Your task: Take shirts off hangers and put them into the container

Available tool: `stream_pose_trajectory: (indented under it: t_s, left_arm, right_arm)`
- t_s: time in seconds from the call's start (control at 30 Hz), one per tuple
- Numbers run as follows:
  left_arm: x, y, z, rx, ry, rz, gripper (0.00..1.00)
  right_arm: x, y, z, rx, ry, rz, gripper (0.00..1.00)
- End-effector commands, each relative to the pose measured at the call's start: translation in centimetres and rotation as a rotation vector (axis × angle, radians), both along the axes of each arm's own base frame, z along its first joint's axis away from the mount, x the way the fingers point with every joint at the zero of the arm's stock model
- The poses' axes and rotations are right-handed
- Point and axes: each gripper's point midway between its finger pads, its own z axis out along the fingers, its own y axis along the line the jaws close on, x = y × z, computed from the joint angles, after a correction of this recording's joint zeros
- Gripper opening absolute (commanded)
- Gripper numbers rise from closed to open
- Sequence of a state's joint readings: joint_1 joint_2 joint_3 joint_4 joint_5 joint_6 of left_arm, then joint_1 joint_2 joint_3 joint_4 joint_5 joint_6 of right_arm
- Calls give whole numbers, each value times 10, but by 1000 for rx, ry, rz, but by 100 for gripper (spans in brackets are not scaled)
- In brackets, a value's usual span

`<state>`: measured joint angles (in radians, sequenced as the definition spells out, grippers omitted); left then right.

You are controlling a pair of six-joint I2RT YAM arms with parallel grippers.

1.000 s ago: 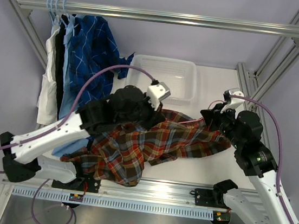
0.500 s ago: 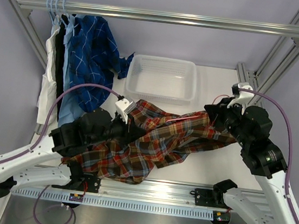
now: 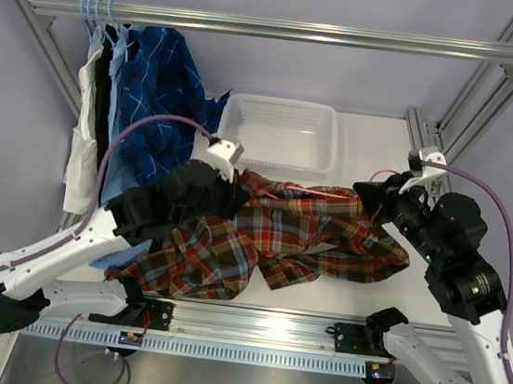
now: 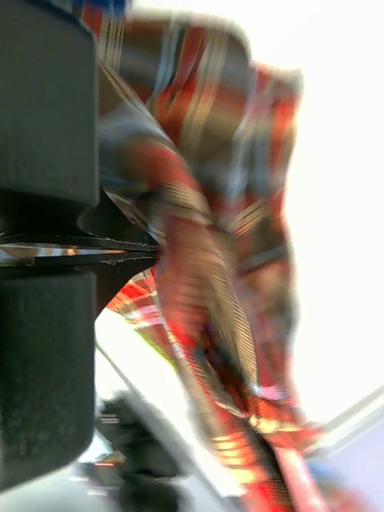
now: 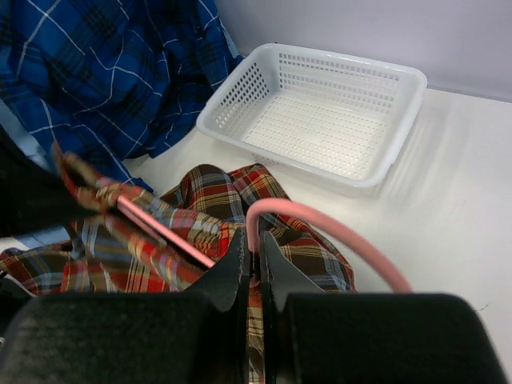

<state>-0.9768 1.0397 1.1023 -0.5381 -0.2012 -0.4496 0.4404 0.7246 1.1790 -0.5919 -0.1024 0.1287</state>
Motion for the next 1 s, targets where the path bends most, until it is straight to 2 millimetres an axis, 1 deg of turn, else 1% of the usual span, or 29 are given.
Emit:
stream_pose_trajectory:
  t_s: [0.0,0.03,0.07,0.1,0.17,0.2,0.23,0.3,0.37,0.4,0.47,0.53,0.57,0.6,0.63,0.67,0.7,0.73,0.8,0.83,0.87,0.9,0.93,0.97]
  left_arm:
    - [31,56,45,39,-113,248,0]
    - [34,65,48,61,-126,281,0]
    - [34,67,57,51,-139,293,0]
    - [35,71,59,57,-139,316,0]
    - [35,73,70,13,-140,341,0]
    - [34,74,72,5,-143,342,0]
    - [34,74,74,-8,-146,344,0]
    - [35,72,71,1,-138,343,0]
    - [37,69,57,42,-102,348,0]
    - [37,67,54,48,-91,346,0]
    - [37,60,48,42,-64,330,0]
    - [33,49,52,0,-55,281,0]
    - [29,45,58,-31,-56,250,0]
    - [27,39,66,-68,-62,225,7]
    - [19,31,78,-117,-52,170,19]
    - [13,28,87,-154,-47,145,32]
    - [7,22,94,-181,-35,102,52]
    - [2,19,107,-211,-41,78,60]
    - [-3,12,116,-231,-32,40,68]
    - [-9,7,124,-247,-30,-1,74]
    - [-12,4,128,-254,-30,-26,76]
    - [-17,-5,127,-252,-17,-66,78]
    - [-19,-9,128,-246,-21,-88,80]
    - [-21,-14,129,-243,-25,-108,80]
  right_arm:
    - [-13,-17,16,-7,-72,-45,0]
    - [-15,-20,10,-16,-57,-51,0]
    - [-19,-22,9,-11,-61,-53,0]
    - [-20,-23,1,-16,-45,-57,0]
    - [-21,-25,-4,-26,-33,-61,0]
    - [-23,-25,-5,-27,-29,-61,0]
    - [-24,-25,-4,-20,-31,-59,0]
    - [-31,-20,7,22,-55,-26,0]
    - [-38,-15,19,58,-77,11,0]
    - [-44,-11,28,73,-92,45,0]
    - [-45,-9,33,87,-89,57,0]
    - [-44,-9,32,83,-83,49,0]
    - [-42,-10,30,71,-81,42,0]
    - [-38,-12,23,60,-70,26,0]
    - [-35,-13,21,52,-70,16,0]
    - [-32,-15,18,39,-70,1,0]
    - [-28,-14,10,28,-58,-3,0]
    - [-26,-14,9,23,-60,-5,0]
    - [-22,-12,2,7,-49,-3,0]
    - [-20,-11,1,4,-50,-2,0]
    - [-18,-10,-3,-3,-46,0,0]
    - [-17,-10,-4,-4,-47,0,0]
    - [-15,-9,-5,-7,-50,-1,0]
    - [-12,-9,-9,-15,-42,-5,0]
